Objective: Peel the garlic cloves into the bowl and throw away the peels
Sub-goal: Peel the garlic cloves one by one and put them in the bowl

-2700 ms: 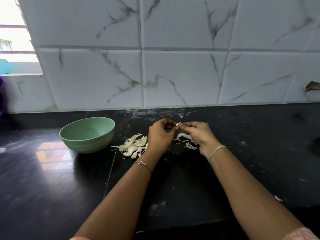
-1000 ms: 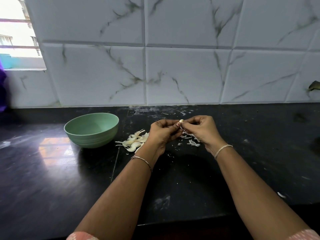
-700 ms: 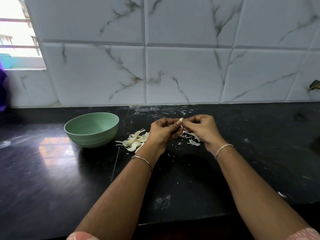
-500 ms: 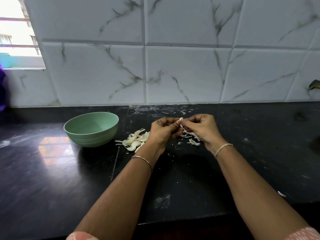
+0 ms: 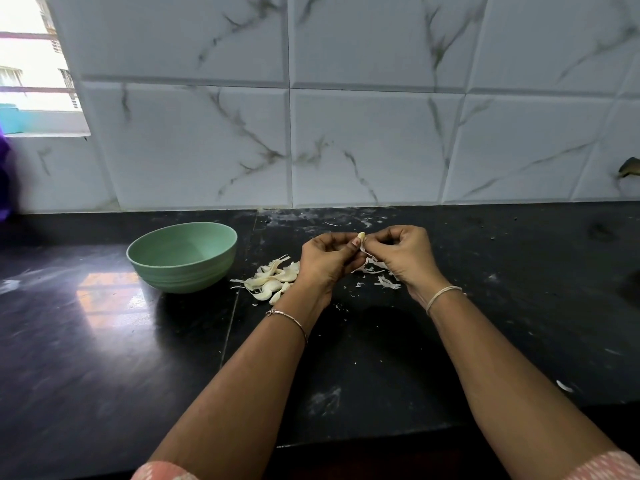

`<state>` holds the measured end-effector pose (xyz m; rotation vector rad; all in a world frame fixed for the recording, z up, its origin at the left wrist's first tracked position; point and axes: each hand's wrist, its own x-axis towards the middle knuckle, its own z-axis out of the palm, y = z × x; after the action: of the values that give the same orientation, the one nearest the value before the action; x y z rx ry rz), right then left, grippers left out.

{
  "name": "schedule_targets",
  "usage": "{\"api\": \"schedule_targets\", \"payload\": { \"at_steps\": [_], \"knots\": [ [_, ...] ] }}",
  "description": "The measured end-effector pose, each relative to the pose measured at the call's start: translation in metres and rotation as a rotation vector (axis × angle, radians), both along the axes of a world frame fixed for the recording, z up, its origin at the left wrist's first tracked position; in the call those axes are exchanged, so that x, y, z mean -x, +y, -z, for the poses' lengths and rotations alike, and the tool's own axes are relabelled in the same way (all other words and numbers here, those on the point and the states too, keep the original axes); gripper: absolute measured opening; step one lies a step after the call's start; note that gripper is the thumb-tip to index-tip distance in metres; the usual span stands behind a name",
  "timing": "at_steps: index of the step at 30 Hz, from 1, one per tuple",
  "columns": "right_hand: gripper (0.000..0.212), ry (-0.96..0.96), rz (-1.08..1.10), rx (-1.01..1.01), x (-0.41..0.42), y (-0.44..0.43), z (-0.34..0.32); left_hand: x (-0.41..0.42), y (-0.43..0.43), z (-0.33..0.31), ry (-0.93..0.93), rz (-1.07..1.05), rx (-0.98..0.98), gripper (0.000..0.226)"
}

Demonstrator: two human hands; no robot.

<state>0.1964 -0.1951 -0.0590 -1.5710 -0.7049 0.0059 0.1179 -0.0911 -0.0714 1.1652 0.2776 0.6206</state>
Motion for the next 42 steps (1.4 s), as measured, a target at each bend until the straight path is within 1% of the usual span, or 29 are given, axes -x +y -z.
{"api": "schedule_targets", "payload": {
  "at_steps": [6, 12, 16, 18, 21, 23, 25, 27, 29, 30, 32, 34, 38, 42],
  "knots": [
    [0.007, -0.041, 0.047, 0.031, -0.002, -0.001, 0.001, 0.000, 0.000, -0.002, 0.009, -0.002, -0.116, 0.004],
    [0.014, -0.083, 0.088, 0.049, 0.000, -0.003, -0.001, 0.001, -0.002, -0.004, 0.035, 0.035, -0.127, 0.004],
    [0.013, -0.142, 0.110, 0.093, 0.000, -0.004, -0.003, 0.002, -0.004, -0.005, 0.039, 0.037, -0.109, 0.001],
    [0.014, -0.229, 0.182, 0.166, -0.002, -0.006, -0.004, 0.002, -0.005, -0.006, 0.036, 0.038, -0.083, 0.004],
    [0.005, -0.314, 0.286, 0.349, -0.010, -0.012, -0.003, 0.003, -0.005, -0.007, 0.024, 0.051, -0.040, 0.009],
    [0.015, -0.343, 0.286, 0.485, -0.017, -0.014, 0.000, 0.003, -0.005, -0.007, 0.022, 0.061, -0.018, 0.012],
    [0.016, -0.373, 0.289, 0.534, -0.021, -0.016, 0.001, 0.003, -0.005, -0.007, 0.037, 0.063, -0.009, 0.013],
    [0.015, -0.396, 0.312, 0.504, -0.020, -0.017, 0.000, 0.002, -0.005, -0.007, 0.059, 0.062, -0.006, 0.014],
    [0.024, -0.343, 0.282, 0.421, -0.018, -0.016, -0.002, 0.001, -0.005, -0.007, 0.074, 0.059, -0.006, 0.013],
    [0.025, -0.288, 0.214, 0.332, -0.016, -0.015, -0.003, 0.001, -0.004, -0.006, 0.076, 0.054, -0.013, 0.011],
    [0.019, -0.147, 0.014, 0.140, -0.010, -0.014, -0.006, -0.001, -0.004, -0.004, 0.074, 0.028, -0.043, 0.008],
    [0.022, -0.073, -0.116, 0.067, -0.006, -0.012, -0.007, -0.003, -0.003, -0.002, 0.067, -0.022, -0.076, 0.009],
    [0.014, -0.104, -0.063, 0.024, -0.007, -0.008, -0.003, -0.003, -0.003, -0.001, 0.043, -0.075, -0.121, 0.012],
    [0.016, -0.061, -0.059, -0.043, -0.007, -0.005, -0.001, -0.002, -0.004, -0.002, 0.012, -0.095, -0.154, 0.016]
  ]
}}
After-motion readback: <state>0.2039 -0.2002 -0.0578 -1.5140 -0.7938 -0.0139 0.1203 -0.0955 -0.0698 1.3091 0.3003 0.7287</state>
